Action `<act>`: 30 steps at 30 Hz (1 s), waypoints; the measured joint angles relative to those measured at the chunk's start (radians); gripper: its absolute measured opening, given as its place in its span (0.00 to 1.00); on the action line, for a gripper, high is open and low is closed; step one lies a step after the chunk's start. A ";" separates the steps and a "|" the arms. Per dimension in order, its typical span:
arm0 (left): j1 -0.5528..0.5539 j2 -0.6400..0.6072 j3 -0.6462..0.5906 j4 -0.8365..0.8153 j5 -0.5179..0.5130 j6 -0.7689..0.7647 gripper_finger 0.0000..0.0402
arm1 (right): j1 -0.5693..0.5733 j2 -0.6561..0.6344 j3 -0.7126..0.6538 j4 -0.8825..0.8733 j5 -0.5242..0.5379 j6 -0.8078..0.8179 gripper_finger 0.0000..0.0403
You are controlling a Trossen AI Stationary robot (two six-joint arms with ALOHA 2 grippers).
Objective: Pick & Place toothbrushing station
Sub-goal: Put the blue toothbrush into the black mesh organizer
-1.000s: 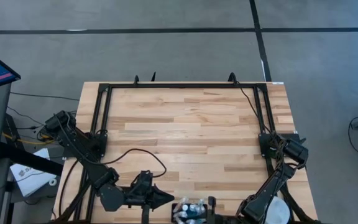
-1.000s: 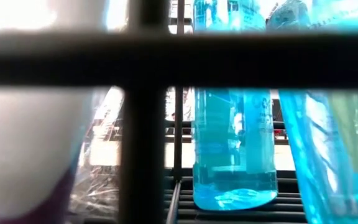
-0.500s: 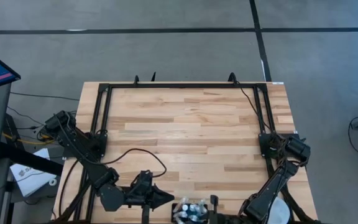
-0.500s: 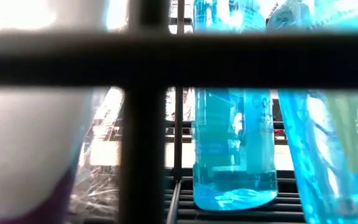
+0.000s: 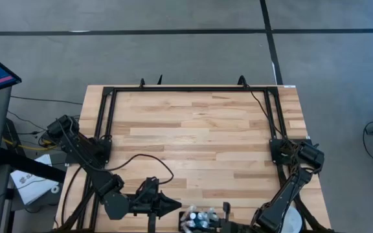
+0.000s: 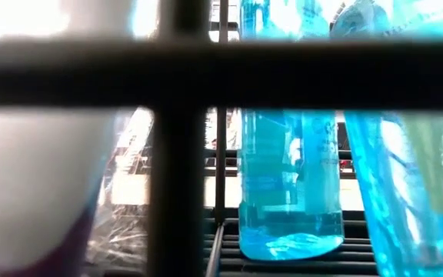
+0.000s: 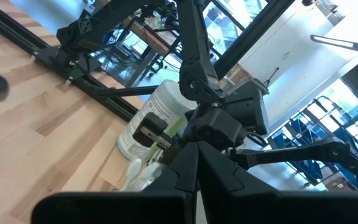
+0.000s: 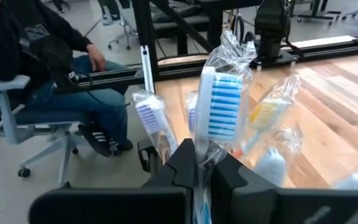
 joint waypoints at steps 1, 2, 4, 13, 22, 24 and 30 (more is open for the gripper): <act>0.000 0.000 0.000 0.000 0.000 0.000 0.01 | 0.000 0.000 -0.004 0.013 0.001 0.000 0.02; 0.000 0.000 0.000 0.000 0.000 0.000 0.01 | 0.000 0.001 -0.006 0.021 0.002 0.000 0.03; 0.000 0.000 0.000 0.000 0.000 0.000 0.01 | 0.003 0.002 -0.015 0.042 0.004 0.000 0.04; 0.000 0.000 0.000 0.004 0.001 -0.003 0.01 | 0.012 0.003 -0.087 0.173 0.045 0.000 0.02; 0.000 0.000 0.000 0.016 0.000 -0.004 0.01 | 0.012 0.003 -0.118 0.177 0.052 0.002 0.02; 0.000 0.000 0.000 0.017 -0.003 -0.004 0.01 | 0.012 0.004 -0.129 0.183 0.051 0.008 0.03; 0.000 0.000 0.000 0.018 -0.004 -0.004 0.01 | 0.012 0.004 -0.150 0.238 0.052 0.007 0.03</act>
